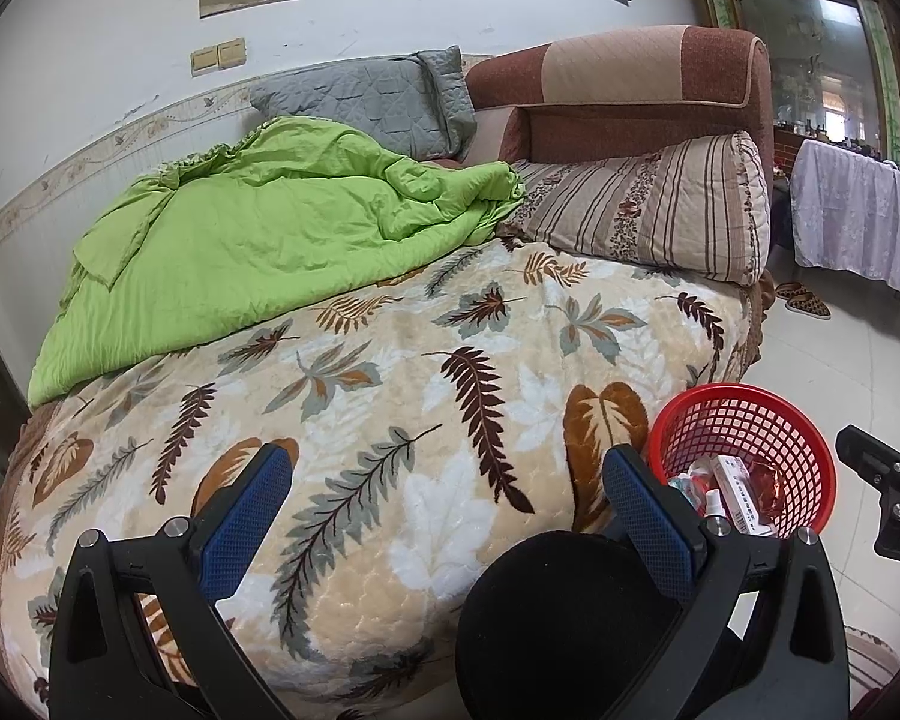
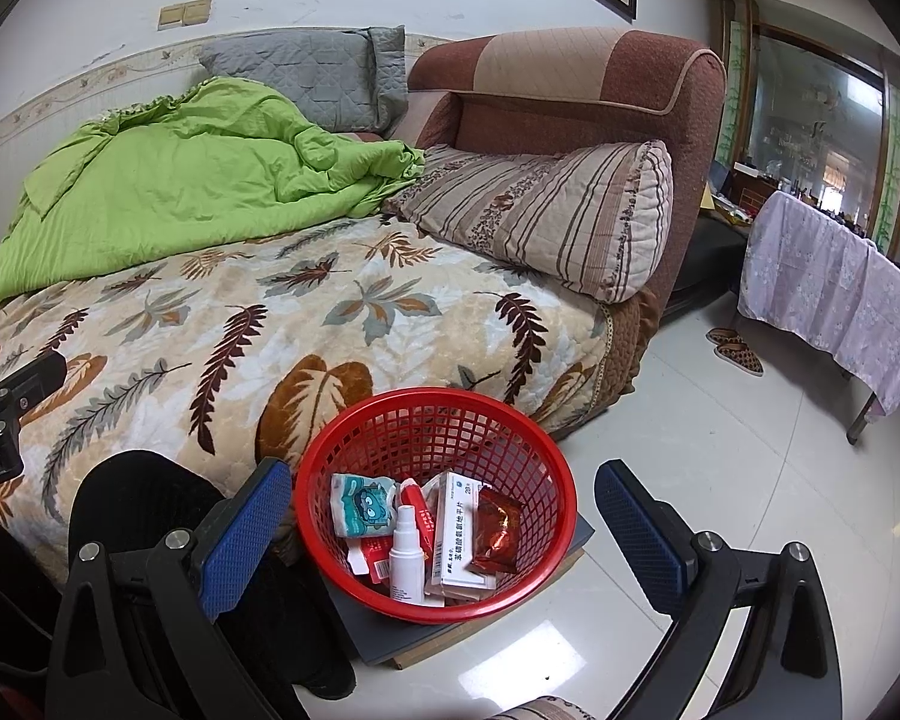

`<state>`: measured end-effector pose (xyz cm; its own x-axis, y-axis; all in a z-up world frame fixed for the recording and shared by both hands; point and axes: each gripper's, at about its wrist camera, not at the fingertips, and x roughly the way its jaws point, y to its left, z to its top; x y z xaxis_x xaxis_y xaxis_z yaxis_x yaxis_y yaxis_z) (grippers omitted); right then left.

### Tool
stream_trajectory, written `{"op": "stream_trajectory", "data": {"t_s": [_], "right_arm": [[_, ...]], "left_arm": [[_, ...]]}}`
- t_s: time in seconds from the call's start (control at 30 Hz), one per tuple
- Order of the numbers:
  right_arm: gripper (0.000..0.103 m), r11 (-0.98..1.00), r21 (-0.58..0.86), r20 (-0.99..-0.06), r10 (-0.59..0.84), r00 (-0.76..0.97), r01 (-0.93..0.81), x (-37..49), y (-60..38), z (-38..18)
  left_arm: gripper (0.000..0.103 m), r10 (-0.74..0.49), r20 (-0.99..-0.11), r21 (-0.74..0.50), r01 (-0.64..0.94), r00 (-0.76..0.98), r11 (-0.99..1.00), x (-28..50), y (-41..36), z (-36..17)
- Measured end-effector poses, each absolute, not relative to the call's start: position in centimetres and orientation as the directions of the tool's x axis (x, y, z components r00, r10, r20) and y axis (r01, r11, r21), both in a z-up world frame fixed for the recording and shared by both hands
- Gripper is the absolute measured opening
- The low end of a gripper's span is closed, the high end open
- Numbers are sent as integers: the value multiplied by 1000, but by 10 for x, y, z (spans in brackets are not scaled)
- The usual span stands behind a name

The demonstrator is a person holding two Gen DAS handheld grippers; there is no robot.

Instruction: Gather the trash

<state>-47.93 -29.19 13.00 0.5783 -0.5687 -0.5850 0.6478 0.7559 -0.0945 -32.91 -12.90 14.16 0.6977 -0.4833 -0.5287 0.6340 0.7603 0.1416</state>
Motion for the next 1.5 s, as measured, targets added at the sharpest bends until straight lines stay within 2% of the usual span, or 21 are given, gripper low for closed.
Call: {"op": "stream_trajectory", "data": {"t_s": [0.7, 0.87, 1.03, 1.2, 1.37, 1.5], "right_arm": [[102, 761, -100, -576, -570, 586, 641, -475, -285, 136], [102, 789, -63, -583, -526, 619, 611, -457, -290, 144], [102, 861, -29, -624, -412, 664, 508, -390, -289, 153], [102, 910, 59, -705, -253, 662, 410, -301, -280, 143], [102, 947, 45, -807, -154, 570, 319, -187, -243, 98], [102, 967, 47, -847, -95, 522, 252, -113, -214, 53]], "left_arm": [[103, -487, -529, 132, 635, 694, 761, -329, -128, 142], [103, -467, -548, 107, 611, 694, 784, -315, -128, 144], [103, -396, -571, 53, 514, 719, 856, -276, -94, 142], [103, -232, -631, 63, 347, 740, 936, -215, -54, 127], [103, -118, -728, 60, 234, 675, 970, -141, -17, 97], [103, -50, -778, 83, 181, 626, 980, -90, -2, 67]]}}
